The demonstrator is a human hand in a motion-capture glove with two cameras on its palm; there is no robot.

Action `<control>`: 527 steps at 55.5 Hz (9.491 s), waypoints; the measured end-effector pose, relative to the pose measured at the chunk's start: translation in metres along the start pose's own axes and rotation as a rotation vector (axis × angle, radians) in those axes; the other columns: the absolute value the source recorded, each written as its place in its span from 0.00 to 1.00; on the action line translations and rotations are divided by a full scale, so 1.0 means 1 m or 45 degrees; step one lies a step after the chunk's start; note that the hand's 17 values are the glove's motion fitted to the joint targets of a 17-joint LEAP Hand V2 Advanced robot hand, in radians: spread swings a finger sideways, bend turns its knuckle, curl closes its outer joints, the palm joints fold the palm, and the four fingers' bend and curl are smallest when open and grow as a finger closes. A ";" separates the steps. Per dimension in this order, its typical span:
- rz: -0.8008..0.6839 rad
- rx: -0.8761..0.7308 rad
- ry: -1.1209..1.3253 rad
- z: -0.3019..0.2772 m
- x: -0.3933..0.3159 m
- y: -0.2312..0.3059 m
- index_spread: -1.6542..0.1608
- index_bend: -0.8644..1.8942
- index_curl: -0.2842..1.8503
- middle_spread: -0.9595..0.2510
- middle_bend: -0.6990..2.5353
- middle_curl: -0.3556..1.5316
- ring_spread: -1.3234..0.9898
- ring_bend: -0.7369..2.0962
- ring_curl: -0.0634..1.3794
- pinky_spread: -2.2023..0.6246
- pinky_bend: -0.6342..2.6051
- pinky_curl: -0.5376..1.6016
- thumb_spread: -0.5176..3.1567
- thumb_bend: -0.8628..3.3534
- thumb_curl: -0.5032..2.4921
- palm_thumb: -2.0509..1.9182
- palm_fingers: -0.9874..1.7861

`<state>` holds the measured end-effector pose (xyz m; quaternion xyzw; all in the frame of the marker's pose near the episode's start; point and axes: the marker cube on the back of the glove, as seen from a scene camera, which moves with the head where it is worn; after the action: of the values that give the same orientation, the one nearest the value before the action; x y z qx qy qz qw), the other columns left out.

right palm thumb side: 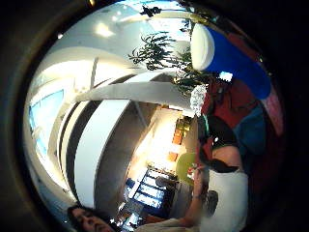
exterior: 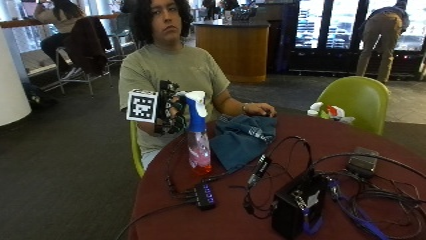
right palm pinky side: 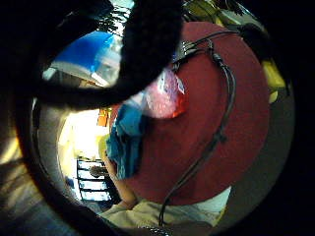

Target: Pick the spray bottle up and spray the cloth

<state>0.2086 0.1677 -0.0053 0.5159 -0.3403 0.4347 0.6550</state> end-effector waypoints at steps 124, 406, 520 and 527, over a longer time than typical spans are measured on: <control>-0.536 -0.602 0.926 -0.097 0.006 0.172 0.72 0.41 0.32 0.81 0.29 0.39 0.57 0.35 0.29 0.84 0.23 0.35 0.47 0.20 0.35 0.73 0.52; -0.518 -1.194 -0.479 0.483 -0.111 0.098 0.76 0.40 0.41 0.63 0.40 0.47 0.48 0.47 0.39 0.67 0.32 0.45 0.22 0.20 0.43 0.77 0.84; -1.063 -1.373 1.060 0.143 -0.045 0.141 0.68 0.38 0.28 0.77 0.27 0.33 0.55 0.36 0.26 0.86 0.28 0.41 0.42 0.20 0.29 0.66 0.48; -1.073 -1.399 1.047 0.141 -0.044 0.140 0.68 0.38 0.28 0.77 0.27 0.33 0.55 0.36 0.26 0.86 0.28 0.42 0.42 0.20 0.29 0.66 0.48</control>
<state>0.0626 0.0335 0.0418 0.0036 -0.0139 0.0768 0.9969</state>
